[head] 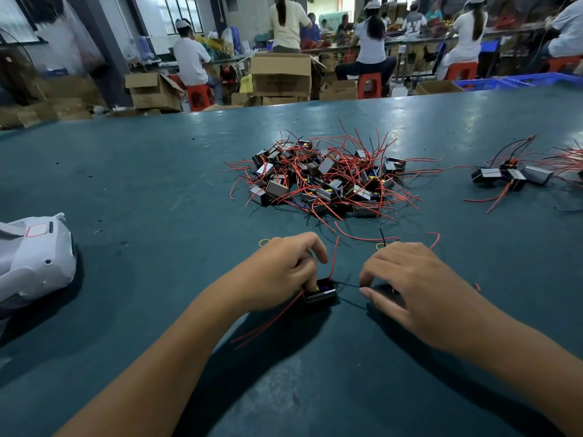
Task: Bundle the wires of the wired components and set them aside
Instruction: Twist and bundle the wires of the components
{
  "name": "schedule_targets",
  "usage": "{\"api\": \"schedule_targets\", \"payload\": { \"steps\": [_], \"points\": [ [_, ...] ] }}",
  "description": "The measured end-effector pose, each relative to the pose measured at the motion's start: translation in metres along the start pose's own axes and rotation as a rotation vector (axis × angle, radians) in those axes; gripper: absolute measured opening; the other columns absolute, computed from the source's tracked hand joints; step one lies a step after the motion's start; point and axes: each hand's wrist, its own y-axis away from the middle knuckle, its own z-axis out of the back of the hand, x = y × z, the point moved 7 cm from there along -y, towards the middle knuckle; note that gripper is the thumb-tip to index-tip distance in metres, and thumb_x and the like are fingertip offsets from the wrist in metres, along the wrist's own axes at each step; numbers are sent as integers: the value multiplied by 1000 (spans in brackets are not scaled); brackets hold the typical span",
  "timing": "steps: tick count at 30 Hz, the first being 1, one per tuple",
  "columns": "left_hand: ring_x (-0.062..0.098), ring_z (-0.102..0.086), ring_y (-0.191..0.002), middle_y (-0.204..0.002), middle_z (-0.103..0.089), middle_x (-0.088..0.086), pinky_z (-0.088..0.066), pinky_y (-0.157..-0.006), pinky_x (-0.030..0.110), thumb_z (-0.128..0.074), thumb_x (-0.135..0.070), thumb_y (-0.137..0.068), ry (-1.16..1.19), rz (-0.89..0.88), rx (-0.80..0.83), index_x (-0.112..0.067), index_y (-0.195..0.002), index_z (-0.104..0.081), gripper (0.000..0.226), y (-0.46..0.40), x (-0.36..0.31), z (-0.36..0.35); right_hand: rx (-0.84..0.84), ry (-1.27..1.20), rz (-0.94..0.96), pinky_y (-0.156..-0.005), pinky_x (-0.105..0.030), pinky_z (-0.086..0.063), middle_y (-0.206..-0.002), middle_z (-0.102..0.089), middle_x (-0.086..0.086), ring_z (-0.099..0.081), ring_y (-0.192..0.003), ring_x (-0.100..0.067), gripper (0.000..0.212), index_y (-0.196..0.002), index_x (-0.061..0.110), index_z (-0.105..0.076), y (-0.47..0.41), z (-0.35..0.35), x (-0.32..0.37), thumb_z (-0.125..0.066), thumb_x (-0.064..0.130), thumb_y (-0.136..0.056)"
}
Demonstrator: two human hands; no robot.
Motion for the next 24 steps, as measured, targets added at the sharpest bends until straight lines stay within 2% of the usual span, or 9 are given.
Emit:
{"api": "schedule_targets", "payload": {
  "steps": [3, 5, 8, 11, 14, 17, 20, 22, 24],
  "points": [
    [6, -56, -64, -74, -67, -3, -45, -62, 24, -62, -18, -94, -33, -69, 28, -21, -101, -59, 9, 0, -4, -3, -62, -33, 19, -82, -33, -44, -85, -61, 10, -56, -83, -16, 11, -85, 23, -64, 1, 8, 1, -62, 32, -92],
    [4, -53, -62, -71, -62, -9, -43, -61, 22, -70, -39, -90, -91, -127, 34, -24, -99, -59, 21, 0, -8, -10, -131, -63, 5, -81, -29, -39, -86, -60, 10, -53, -84, -14, 14, -82, 22, -63, 0, 15, 3, -62, 34, -90],
    [6, -49, -60, -64, -54, -14, -45, -60, 31, -63, -54, -89, -249, -180, -36, -29, -95, -59, 26, -2, -13, -16, -178, -175, -29, -85, -35, -45, -92, -61, 4, -58, -90, -20, 15, -83, 18, -66, -1, 19, 5, -65, 32, -89],
    [10, -43, -62, -62, -49, -16, -39, -58, 32, -59, -45, -95, -317, -217, -84, -31, -93, -57, 14, -3, -17, -20, -157, -268, -67, -93, -37, -44, -101, -63, 1, -58, -101, -21, 14, -94, 15, -69, -2, 19, 1, -64, 29, -90],
    [11, -42, -66, -67, -52, -14, -34, -59, 31, -57, -37, -98, -314, -217, -80, -28, -91, -57, 12, -3, -17, -19, -177, -323, -143, -99, -16, -35, -110, -63, 5, -52, -109, -11, 25, -110, 14, -67, 0, 20, -9, -53, 19, -90],
    [17, -52, -67, -73, -62, -5, -47, -63, 40, -55, -36, -100, -231, -182, -46, -18, -89, -60, 21, -3, -13, -18, -269, -307, -218, -91, -4, -31, -103, -61, 10, -51, -100, -5, 35, -110, 11, -68, 2, 30, -22, -46, 0, -84],
    [22, -58, -68, -70, -63, 0, -49, -66, 45, -55, -33, -102, -71, -113, -33, -15, -84, -64, 27, -5, -6, -18, -277, -289, -245, -86, -4, -35, -99, -64, 11, -57, -96, -8, 40, -105, 15, -69, 3, 37, -37, -50, -14, -84],
    [23, -57, -67, -69, -63, 2, -48, -65, 45, -54, -33, -102, -44, -102, -42, -13, -82, -64, 30, -6, -5, -18, -210, -284, -208, -86, -6, -38, -101, -66, 12, -59, -99, -9, 42, -110, 19, -69, 2, 35, -39, -52, -12, -88],
    [22, -57, -66, -68, -63, 3, -46, -63, 42, -55, -35, -101, -34, -117, -47, -15, -79, -63, 31, -6, -6, -18, -98, -292, -182, -88, -10, -38, -107, -65, 17, -55, -102, -3, 45, -126, 27, -62, 1, 24, -34, -51, -3, -95]
  ]
}}
